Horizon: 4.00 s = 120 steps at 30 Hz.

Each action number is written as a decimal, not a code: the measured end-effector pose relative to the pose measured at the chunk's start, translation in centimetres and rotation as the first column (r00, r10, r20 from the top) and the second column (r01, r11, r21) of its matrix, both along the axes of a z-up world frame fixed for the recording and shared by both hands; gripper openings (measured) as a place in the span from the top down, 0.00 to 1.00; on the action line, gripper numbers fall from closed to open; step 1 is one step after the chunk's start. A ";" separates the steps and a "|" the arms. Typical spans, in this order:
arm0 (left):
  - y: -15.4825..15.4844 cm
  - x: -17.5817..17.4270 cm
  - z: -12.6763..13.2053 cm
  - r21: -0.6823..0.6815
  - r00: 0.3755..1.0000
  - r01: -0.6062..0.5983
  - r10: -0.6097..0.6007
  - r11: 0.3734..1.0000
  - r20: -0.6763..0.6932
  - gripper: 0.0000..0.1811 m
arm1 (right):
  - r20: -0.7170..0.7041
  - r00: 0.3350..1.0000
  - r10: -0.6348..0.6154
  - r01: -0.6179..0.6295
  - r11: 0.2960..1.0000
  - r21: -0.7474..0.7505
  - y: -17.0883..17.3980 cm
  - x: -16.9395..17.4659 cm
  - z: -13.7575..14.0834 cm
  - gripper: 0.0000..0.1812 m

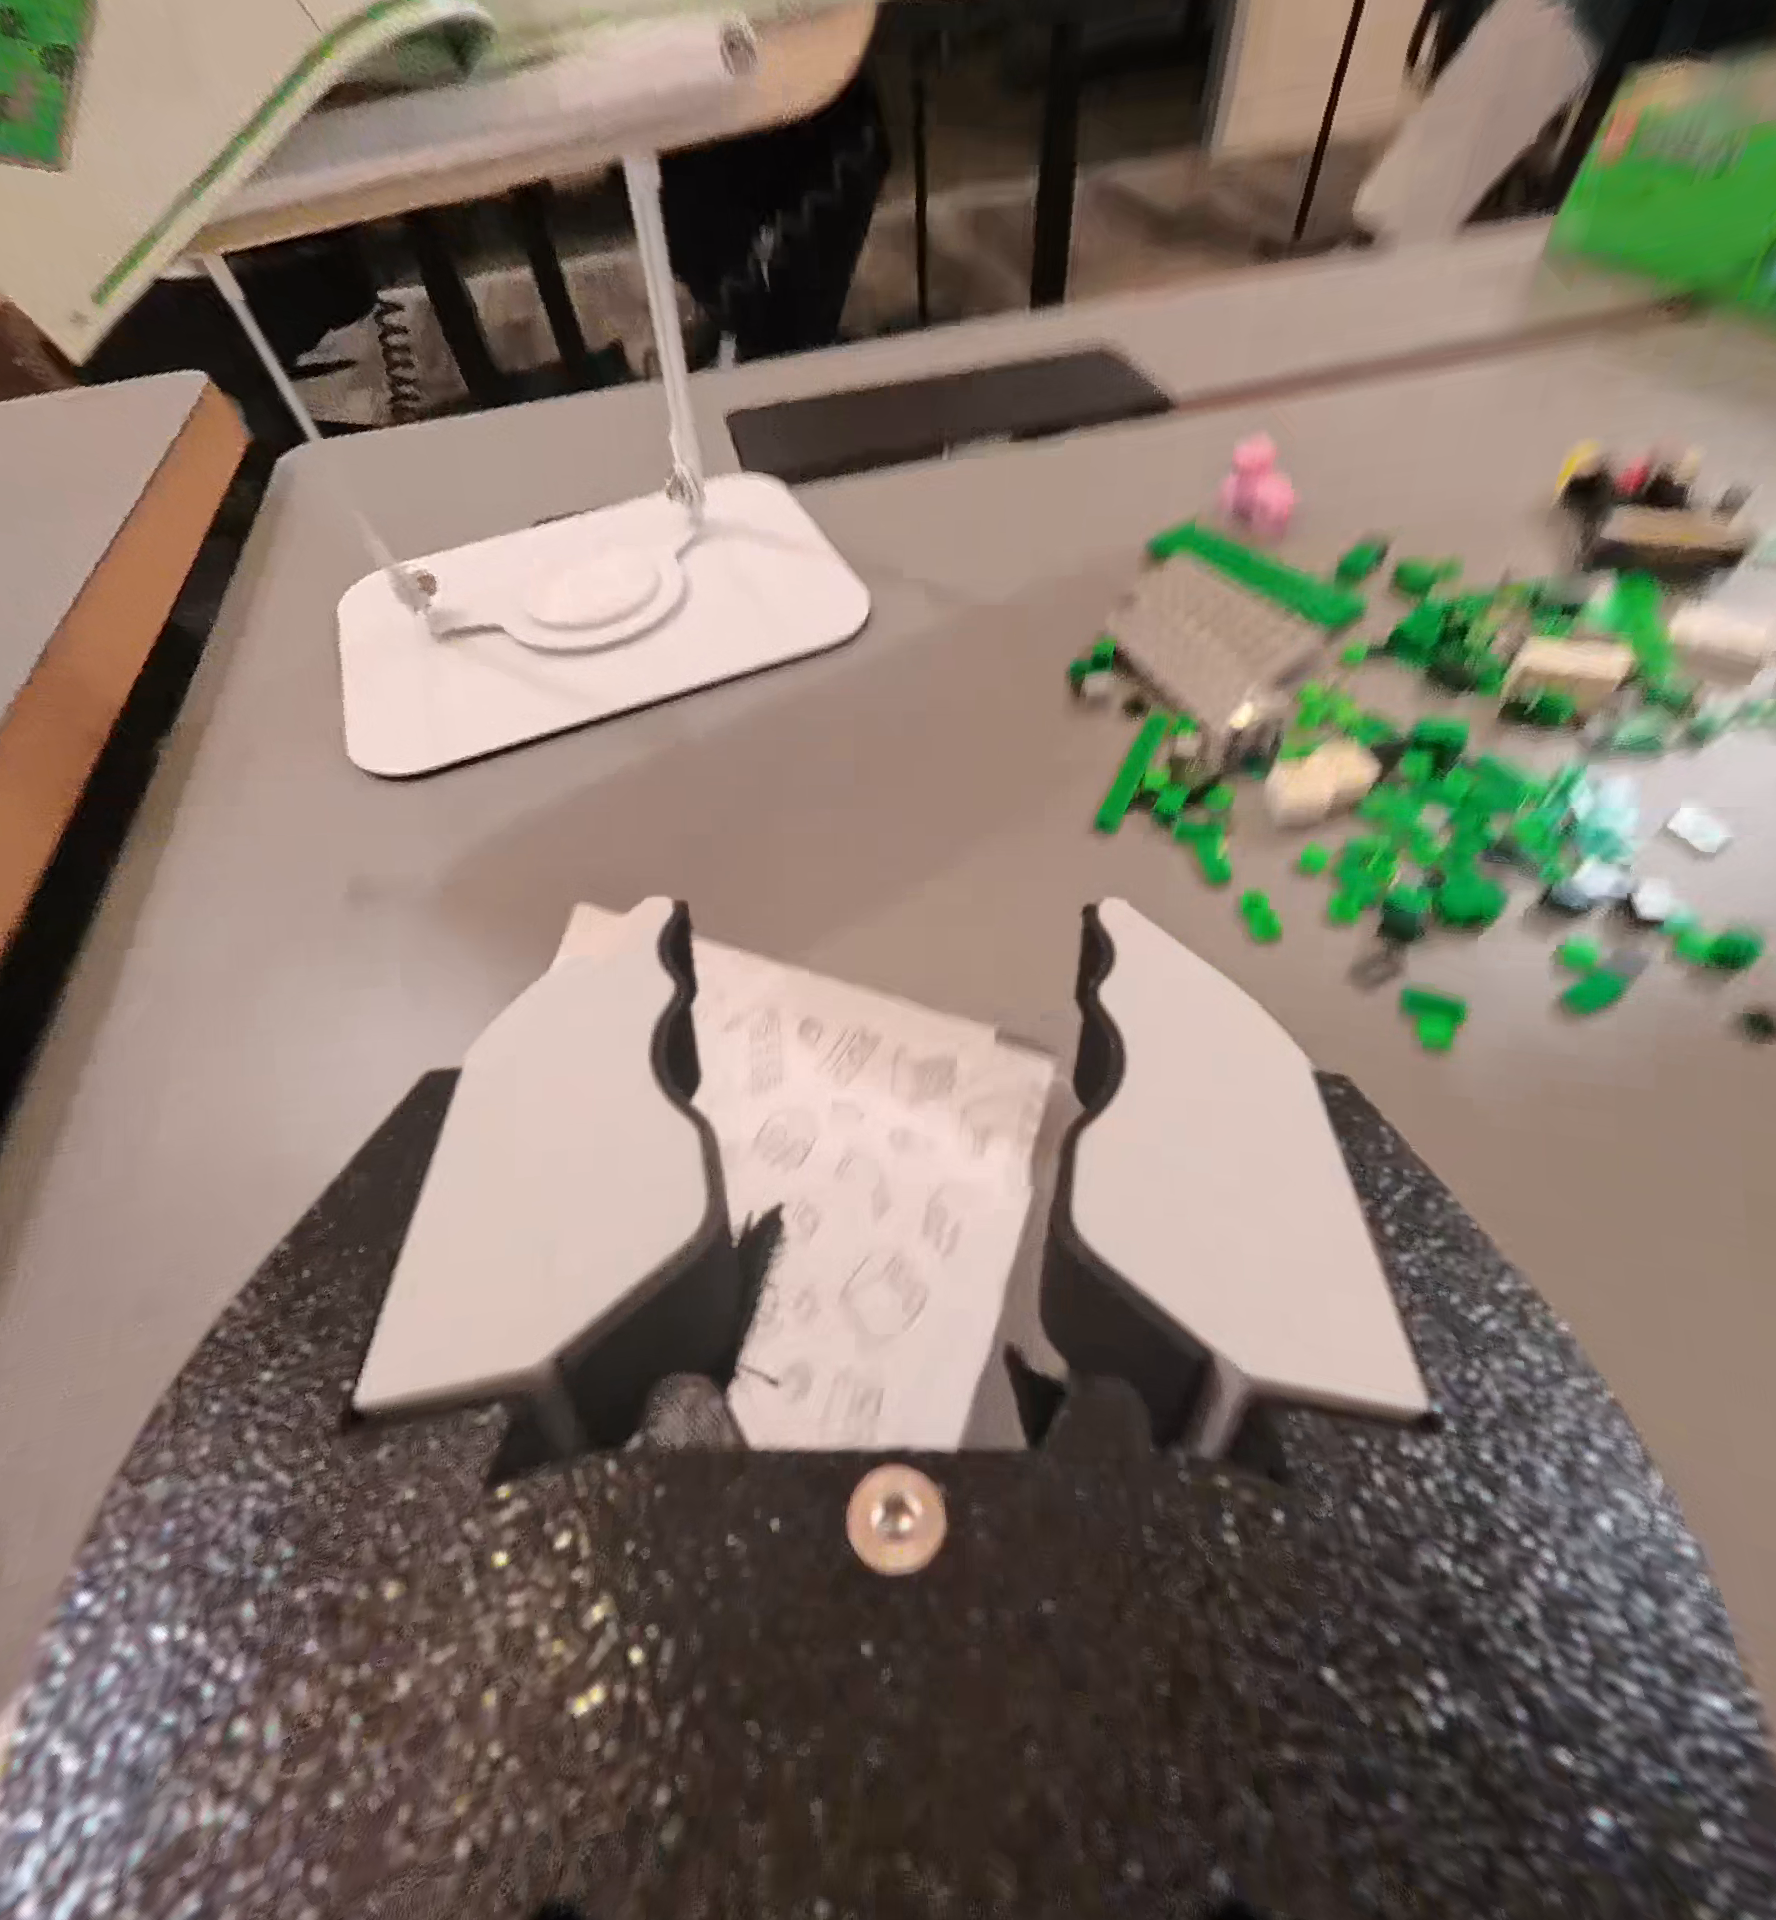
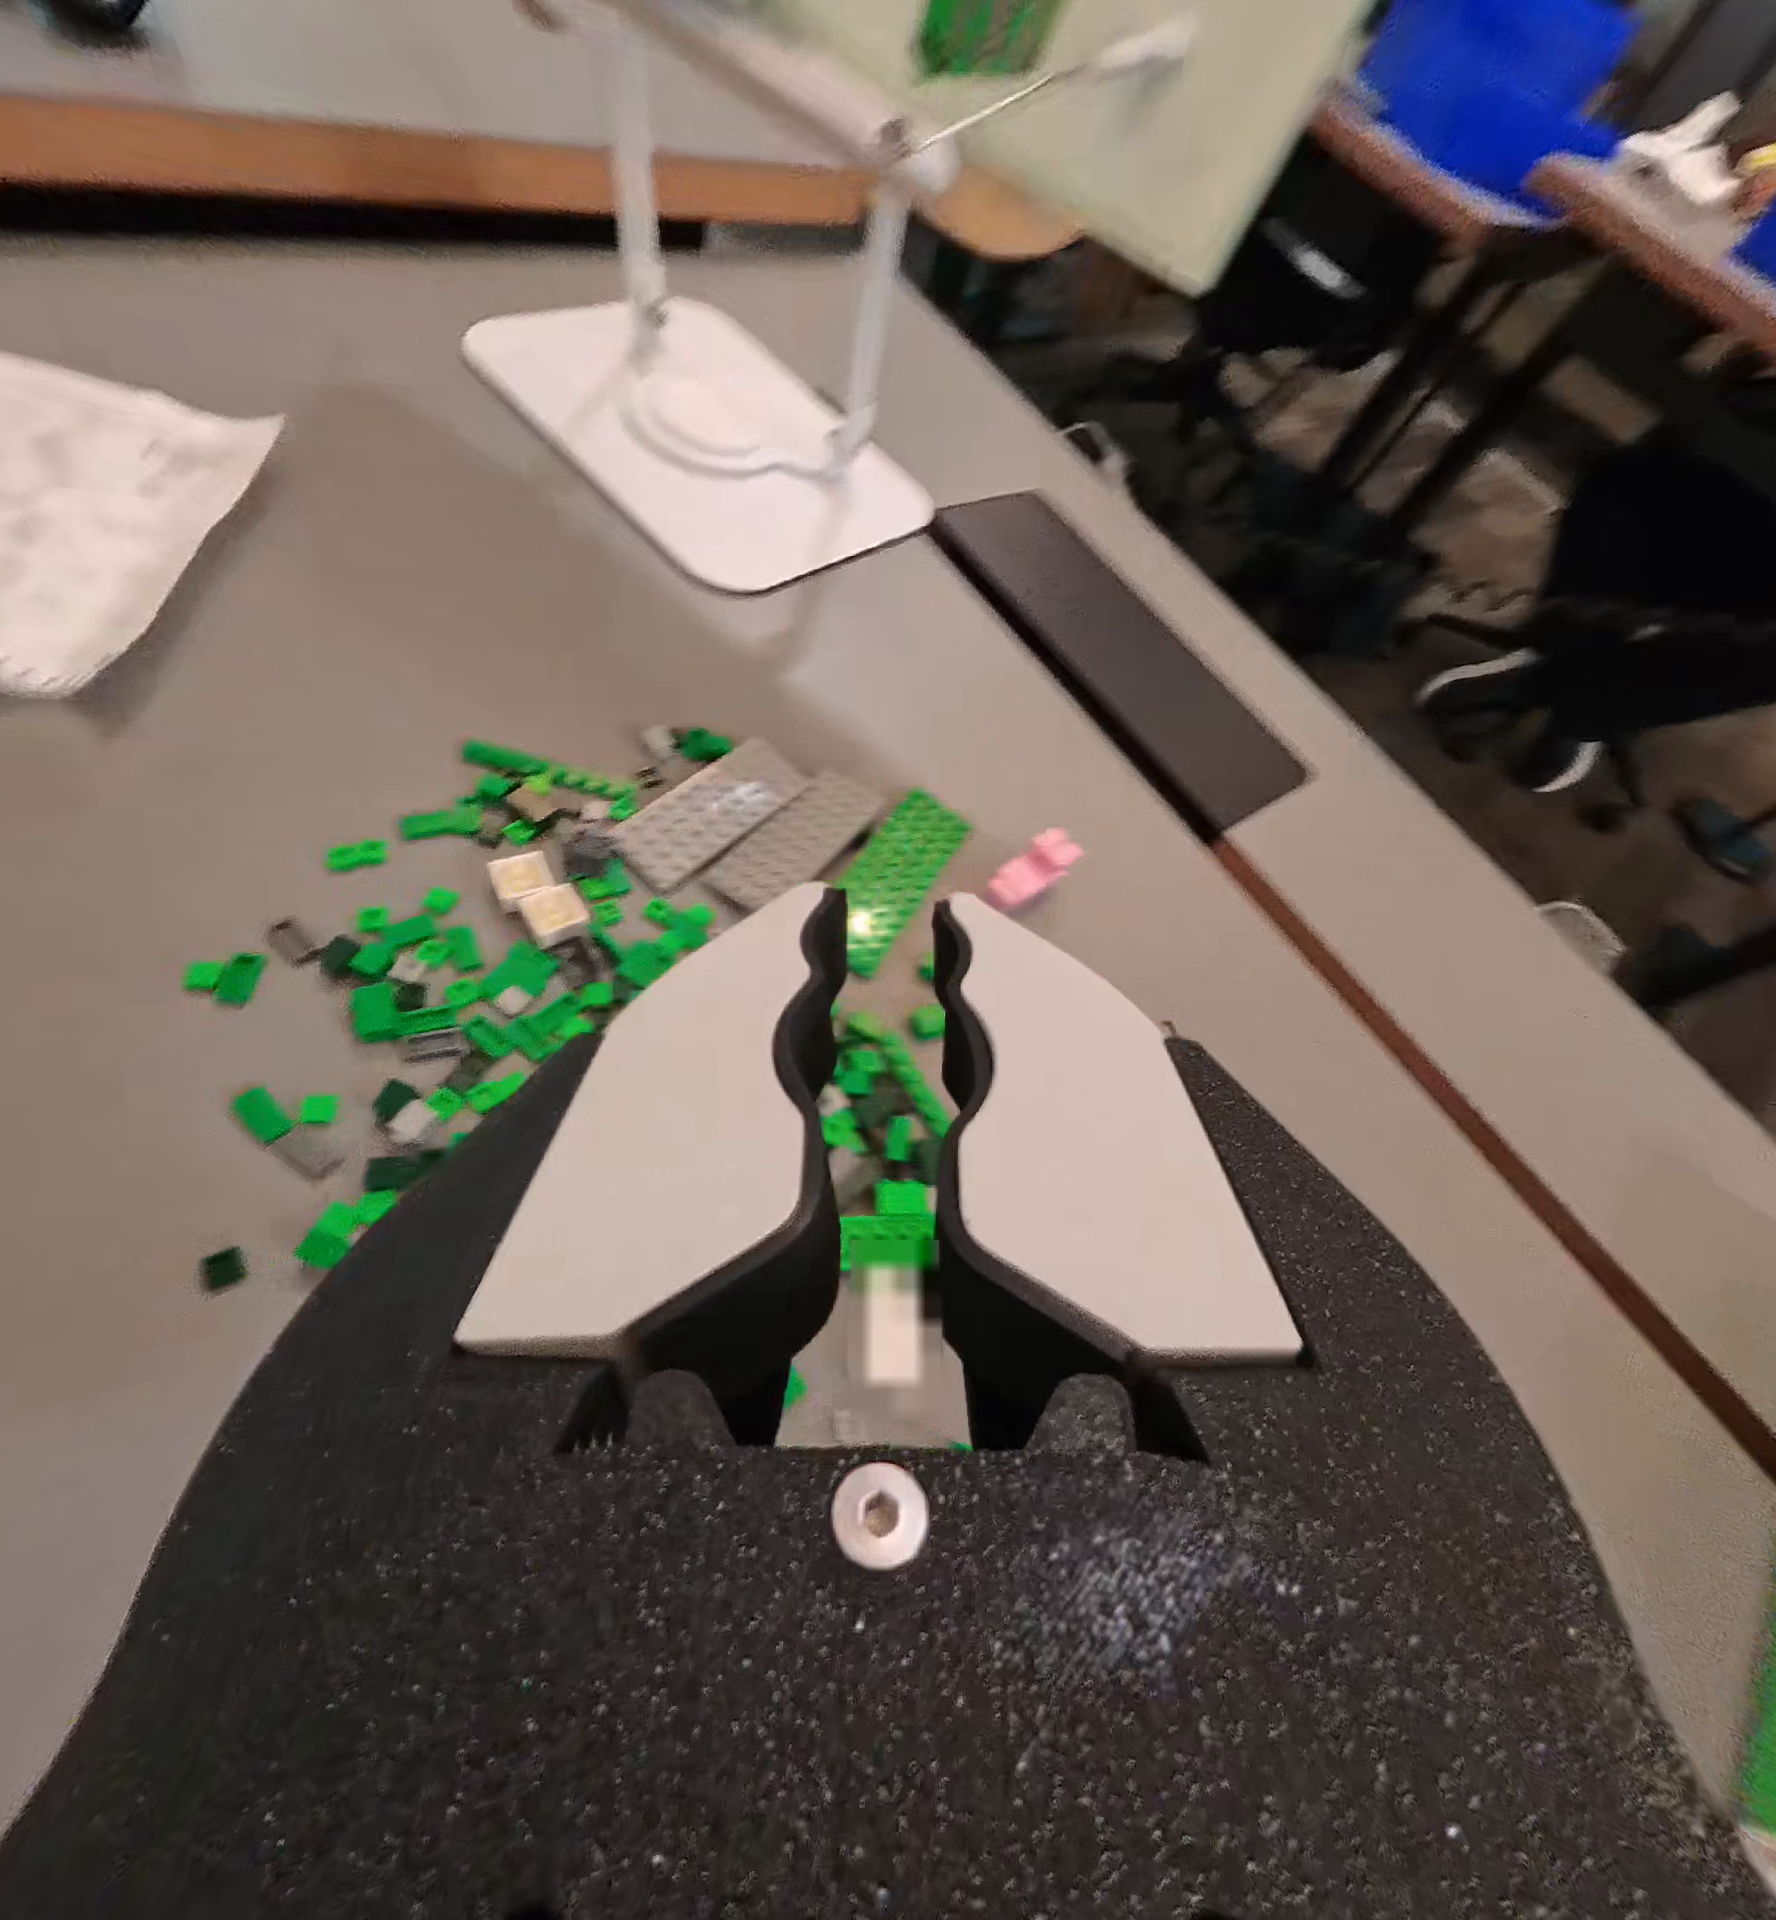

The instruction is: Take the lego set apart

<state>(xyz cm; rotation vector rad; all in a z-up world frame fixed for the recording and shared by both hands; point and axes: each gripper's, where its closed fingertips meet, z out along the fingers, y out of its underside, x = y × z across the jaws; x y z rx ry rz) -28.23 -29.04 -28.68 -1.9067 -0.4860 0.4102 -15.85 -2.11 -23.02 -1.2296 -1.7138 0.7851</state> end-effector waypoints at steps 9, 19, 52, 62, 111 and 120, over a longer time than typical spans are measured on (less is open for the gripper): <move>4.3 -0.4 -0.9 0.194 0.999 0.013 -0.003 0.981 -0.053 0.68 | 0.039 0.988 0.147 -0.138 0.976 -0.167 -7.0 -1.3 -7.8 0.97; 8.9 5.2 -1.9 0.166 0.969 0.244 -0.232 0.955 -0.089 0.75 | 0.026 0.991 0.129 -0.125 0.984 -0.128 -5.6 -0.6 -8.6 0.98; 7.6 4.0 -1.2 0.214 0.983 0.163 -0.141 0.963 -0.115 0.83 | 0.268 0.945 0.189 -0.136 0.970 -0.202 -3.3 2.1 -13.5 0.88; 7.8 4.1 -1.3 0.205 0.982 0.171 -0.150 0.964 -0.117 0.85 | 0.243 0.965 0.099 -0.071 0.990 -0.123 -2.2 1.2 -13.5 0.86; 8.3 4.5 -1.4 0.185 0.977 0.190 -0.167 0.964 -0.131 0.86 | 0.436 0.622 0.650 -0.705 0.708 -0.050 -19.9 4.7 -14.9 0.90; 8.3 4.5 -1.4 0.187 0.977 0.193 -0.170 0.963 -0.129 0.86 | 0.327 0.713 0.621 -0.629 0.772 -0.095 -17.0 4.3 -12.1 0.85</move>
